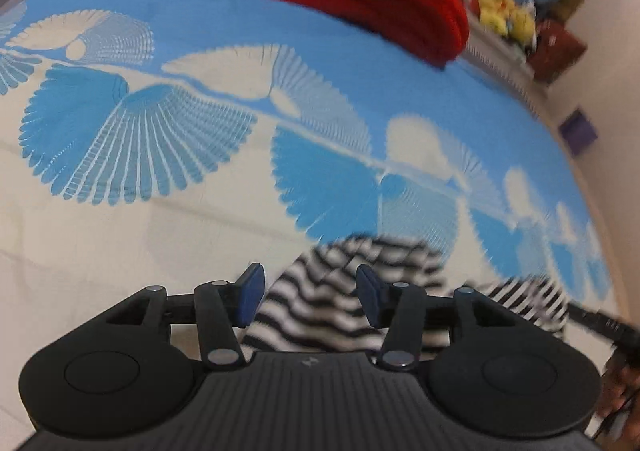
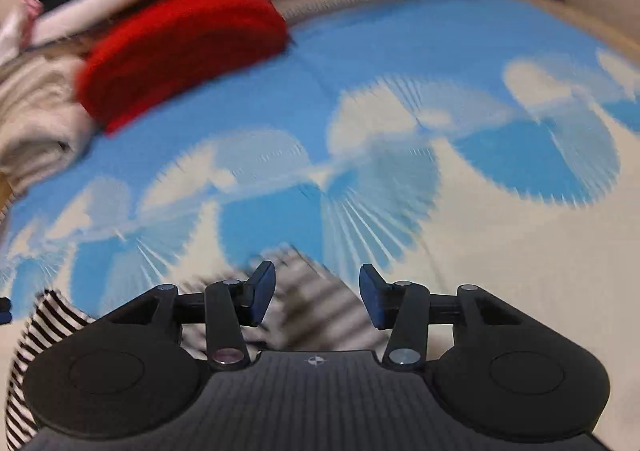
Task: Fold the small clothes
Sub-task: 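Open the right tool on the bundle and lift both tools above it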
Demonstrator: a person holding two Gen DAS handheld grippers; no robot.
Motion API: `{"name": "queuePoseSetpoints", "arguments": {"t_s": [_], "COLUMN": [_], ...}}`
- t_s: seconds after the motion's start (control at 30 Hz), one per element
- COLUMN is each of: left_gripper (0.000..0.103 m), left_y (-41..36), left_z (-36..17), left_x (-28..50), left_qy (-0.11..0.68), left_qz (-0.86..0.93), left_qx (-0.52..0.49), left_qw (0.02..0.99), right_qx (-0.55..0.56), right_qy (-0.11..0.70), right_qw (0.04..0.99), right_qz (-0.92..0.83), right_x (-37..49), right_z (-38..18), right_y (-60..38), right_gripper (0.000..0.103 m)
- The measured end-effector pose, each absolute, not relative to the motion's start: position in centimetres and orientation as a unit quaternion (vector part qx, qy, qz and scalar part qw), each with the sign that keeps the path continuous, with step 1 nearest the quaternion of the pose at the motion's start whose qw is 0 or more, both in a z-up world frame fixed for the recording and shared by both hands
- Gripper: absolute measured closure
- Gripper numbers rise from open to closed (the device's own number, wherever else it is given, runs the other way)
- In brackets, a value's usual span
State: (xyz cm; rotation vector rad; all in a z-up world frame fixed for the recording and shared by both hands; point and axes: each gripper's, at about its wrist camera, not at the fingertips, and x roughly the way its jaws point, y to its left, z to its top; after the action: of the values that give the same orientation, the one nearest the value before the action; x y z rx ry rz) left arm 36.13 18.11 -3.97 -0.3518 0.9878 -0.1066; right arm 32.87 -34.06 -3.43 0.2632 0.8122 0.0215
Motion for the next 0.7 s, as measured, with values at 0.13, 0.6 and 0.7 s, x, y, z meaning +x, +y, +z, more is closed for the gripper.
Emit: {"name": "queuePoseSetpoints", "arguments": {"t_s": [0.13,0.6,0.7], "left_gripper": [0.049,0.102,0.096], "left_y": [16.7,18.0,18.3], "left_z": [-5.5,-4.8,-6.3], "left_x": [36.3,37.0,37.4], "left_qy": [0.482,0.437,0.483], "left_qz": [-0.049,0.025,0.028], "left_qx": [-0.122,-0.089,-0.094], "left_qw": [0.866,0.895,0.870], "right_qx": [0.102,0.118,0.154], "right_qy": [0.418,0.293,0.363], "right_qw": [0.902,0.948,0.919], "right_qz": [0.018,-0.039,-0.007], "right_x": [33.1,34.9,36.3], "right_z": [-5.1,-1.3,-3.1], "right_y": [-34.0,-32.9,-33.4], "right_gripper": [0.054,0.103,0.101]}}
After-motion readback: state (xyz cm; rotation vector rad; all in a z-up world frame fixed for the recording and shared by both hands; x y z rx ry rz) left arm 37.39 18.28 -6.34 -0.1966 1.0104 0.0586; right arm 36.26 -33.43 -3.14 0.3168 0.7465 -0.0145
